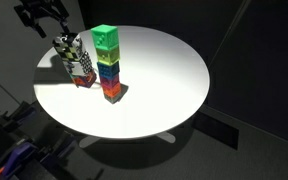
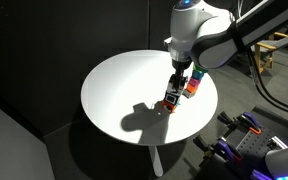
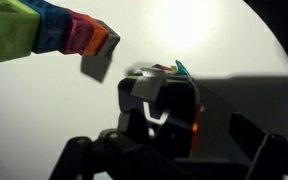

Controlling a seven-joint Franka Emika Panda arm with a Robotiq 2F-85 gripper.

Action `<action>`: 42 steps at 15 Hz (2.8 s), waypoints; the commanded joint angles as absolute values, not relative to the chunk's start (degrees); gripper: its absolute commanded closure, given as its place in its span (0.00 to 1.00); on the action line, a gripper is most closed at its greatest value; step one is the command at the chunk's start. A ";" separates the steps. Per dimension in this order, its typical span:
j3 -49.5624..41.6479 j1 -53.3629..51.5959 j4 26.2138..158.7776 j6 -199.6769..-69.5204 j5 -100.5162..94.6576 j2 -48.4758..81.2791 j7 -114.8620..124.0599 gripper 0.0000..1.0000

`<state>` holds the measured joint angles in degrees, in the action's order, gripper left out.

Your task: Put the plushy cube on the eft on top of the other plushy cubes on the right

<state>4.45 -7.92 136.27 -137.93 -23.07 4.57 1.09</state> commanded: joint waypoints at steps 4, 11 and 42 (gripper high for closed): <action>6.16 -7.66 137.63 -134.23 -12.25 -0.06 0.08 0.00; 7.01 -8.00 137.81 -131.78 -0.22 -2.46 3.74 0.00; 12.70 -8.28 142.63 -122.72 -4.28 -13.76 27.54 0.00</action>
